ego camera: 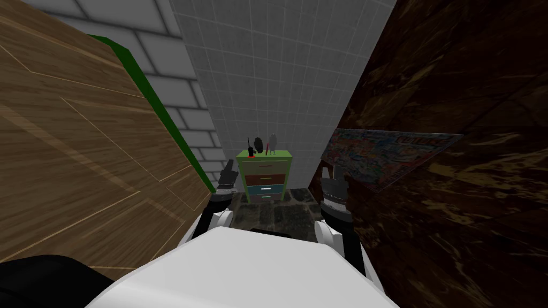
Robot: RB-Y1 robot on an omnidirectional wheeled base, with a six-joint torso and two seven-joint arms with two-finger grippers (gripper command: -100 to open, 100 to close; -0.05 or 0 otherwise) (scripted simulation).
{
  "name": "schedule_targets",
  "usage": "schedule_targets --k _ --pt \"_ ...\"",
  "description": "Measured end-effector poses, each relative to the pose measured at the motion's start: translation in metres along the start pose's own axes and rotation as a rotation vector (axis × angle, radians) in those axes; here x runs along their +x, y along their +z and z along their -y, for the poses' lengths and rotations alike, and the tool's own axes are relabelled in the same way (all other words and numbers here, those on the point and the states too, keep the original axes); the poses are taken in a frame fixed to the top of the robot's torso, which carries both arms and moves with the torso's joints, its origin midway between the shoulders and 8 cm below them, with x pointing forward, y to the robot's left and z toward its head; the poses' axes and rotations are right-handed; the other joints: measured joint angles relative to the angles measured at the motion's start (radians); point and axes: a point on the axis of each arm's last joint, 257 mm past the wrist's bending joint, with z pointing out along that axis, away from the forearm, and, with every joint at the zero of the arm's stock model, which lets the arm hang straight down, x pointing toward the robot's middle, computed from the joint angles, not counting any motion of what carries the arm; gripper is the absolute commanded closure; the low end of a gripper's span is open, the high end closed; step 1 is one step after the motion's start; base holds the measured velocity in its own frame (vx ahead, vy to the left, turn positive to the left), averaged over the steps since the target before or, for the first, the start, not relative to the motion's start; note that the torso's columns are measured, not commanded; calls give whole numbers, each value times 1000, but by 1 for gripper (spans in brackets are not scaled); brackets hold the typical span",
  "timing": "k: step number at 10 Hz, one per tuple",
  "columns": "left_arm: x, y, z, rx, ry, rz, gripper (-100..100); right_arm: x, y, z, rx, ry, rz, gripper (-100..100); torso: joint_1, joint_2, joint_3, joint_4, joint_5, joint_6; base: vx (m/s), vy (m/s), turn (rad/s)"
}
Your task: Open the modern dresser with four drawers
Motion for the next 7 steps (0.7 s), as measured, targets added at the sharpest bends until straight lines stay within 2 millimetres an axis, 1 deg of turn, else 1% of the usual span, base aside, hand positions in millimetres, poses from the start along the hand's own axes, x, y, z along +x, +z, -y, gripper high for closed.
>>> schedule_targets --k 1,2,7 --pt "0 0 0 0 0 0 0 0 0 0 0 0 0 0 0 40 -82 41 0 0 0 0 0" --pt "0 0 0 0 0 0 0 0 0 0 0 0 0 0 0 104 -209 105 0 0 0 0 0" --pt "0 0 0 0 0 0 0 0 0 0 0 0 0 0 0 470 -939 470 0 0 0 0 0"
